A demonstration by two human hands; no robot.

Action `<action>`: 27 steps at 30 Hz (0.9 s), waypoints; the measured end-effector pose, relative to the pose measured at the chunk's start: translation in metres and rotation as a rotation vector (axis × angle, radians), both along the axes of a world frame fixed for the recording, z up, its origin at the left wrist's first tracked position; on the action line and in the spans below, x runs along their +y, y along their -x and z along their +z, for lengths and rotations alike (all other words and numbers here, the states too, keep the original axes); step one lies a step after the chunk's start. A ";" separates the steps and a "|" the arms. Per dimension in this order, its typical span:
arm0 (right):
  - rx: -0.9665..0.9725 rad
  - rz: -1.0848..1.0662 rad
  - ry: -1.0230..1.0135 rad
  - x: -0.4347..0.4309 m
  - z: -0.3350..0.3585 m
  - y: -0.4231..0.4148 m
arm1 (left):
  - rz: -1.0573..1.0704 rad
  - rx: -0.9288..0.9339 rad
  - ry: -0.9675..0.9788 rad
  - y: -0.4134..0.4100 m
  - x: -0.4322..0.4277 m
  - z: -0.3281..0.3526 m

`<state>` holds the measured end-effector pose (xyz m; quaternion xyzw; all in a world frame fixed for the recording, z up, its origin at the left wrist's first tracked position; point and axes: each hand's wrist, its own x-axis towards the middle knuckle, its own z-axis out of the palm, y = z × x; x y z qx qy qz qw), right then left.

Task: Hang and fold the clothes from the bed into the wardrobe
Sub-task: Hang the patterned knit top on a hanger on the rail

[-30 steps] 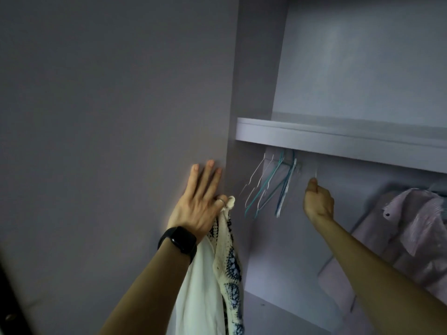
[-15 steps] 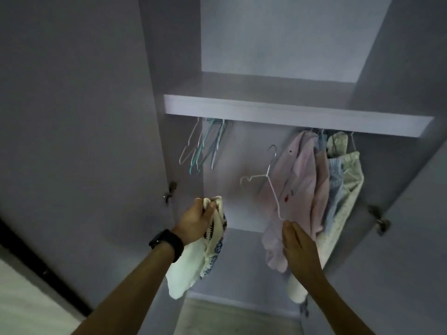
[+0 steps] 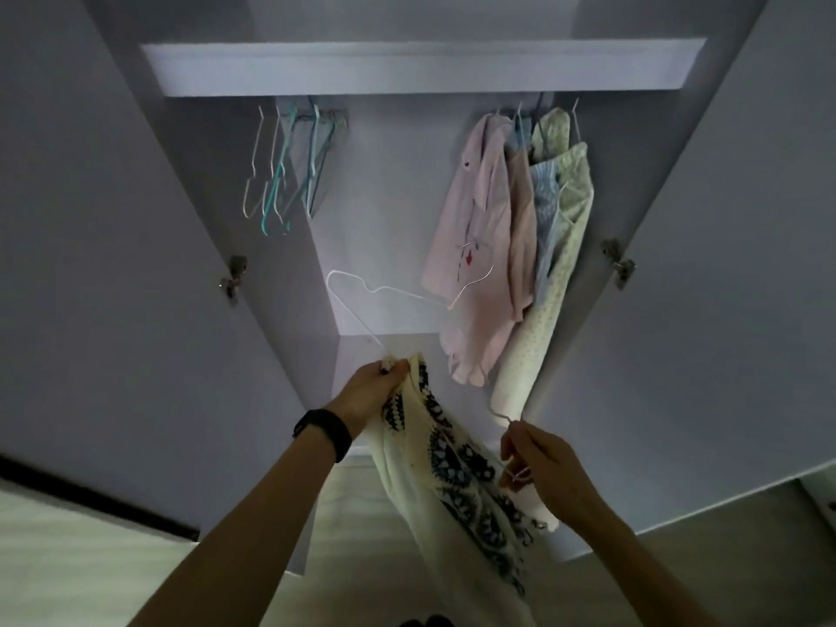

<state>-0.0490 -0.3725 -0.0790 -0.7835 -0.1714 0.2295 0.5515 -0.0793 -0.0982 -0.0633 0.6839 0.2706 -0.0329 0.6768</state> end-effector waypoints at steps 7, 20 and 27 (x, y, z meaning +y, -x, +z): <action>0.233 0.019 -0.156 0.012 0.025 -0.047 | -0.316 0.050 -0.454 -0.007 -0.056 -0.004; -0.064 -0.271 -0.181 0.031 0.026 -0.070 | -0.210 -0.091 -0.564 -0.006 -0.047 0.029; -0.181 0.110 -0.083 0.075 0.041 -0.070 | -0.029 -0.244 -0.661 -0.003 -0.029 0.052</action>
